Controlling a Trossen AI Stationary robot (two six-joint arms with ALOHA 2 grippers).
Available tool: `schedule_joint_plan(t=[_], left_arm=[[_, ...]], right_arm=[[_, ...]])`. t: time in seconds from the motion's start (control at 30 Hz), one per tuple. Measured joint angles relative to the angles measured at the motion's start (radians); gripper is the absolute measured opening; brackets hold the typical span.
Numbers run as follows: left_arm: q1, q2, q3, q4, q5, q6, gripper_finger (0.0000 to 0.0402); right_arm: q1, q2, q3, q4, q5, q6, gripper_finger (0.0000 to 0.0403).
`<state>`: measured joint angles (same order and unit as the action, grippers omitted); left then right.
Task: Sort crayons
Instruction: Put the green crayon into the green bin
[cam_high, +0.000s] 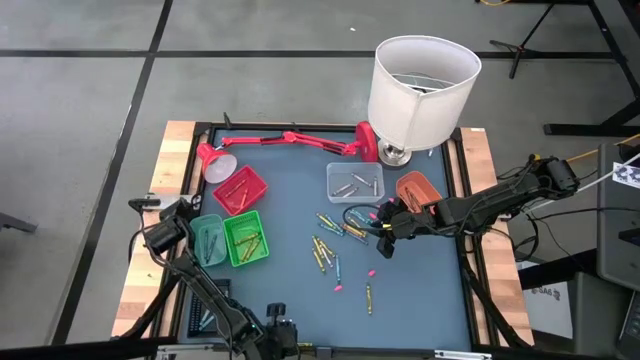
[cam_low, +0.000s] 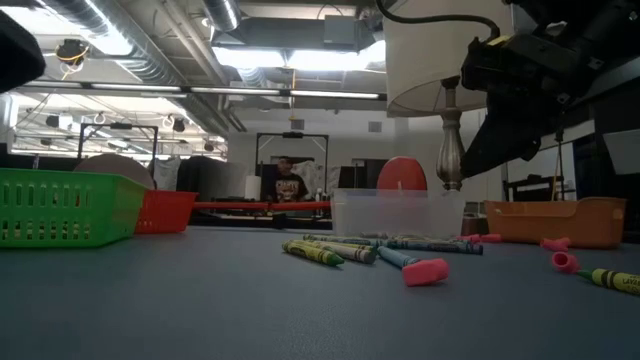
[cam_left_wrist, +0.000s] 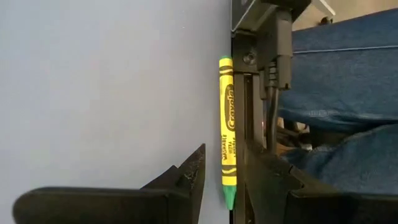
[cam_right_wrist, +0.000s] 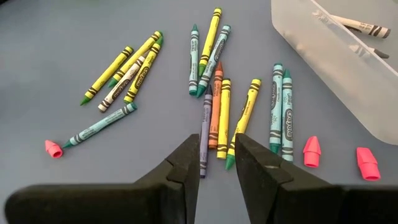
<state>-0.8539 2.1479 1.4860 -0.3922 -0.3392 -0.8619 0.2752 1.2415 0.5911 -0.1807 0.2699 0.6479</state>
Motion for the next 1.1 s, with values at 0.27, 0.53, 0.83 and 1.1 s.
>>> schedule_joint_plan(t=[0.27, 0.53, 0.83, 1.1], left_arm=[[-0.006, 0.021, 0.000, 0.005, 0.021, 0.005, 0.0092], [-0.002, 0.024, 0.000, -0.002, 0.046, 0.008, 0.0092], [0.017, 0.024, 0.002, -0.061, 0.059, -0.010, 0.0091], [0.050, 0.021, 0.004, -0.084, 0.096, -0.019, 0.0090]], right_arm=[[0.000, 0.000, 0.000, 0.000, 0.000, 0.000, 0.0099], [0.000, 0.000, 0.000, -0.001, 0.000, 0.000, 0.0099], [0.000, 0.000, 0.000, -0.001, 0.000, 0.000, 0.0099], [0.000, 0.000, 0.000, -0.001, 0.000, 0.000, 0.0099]])
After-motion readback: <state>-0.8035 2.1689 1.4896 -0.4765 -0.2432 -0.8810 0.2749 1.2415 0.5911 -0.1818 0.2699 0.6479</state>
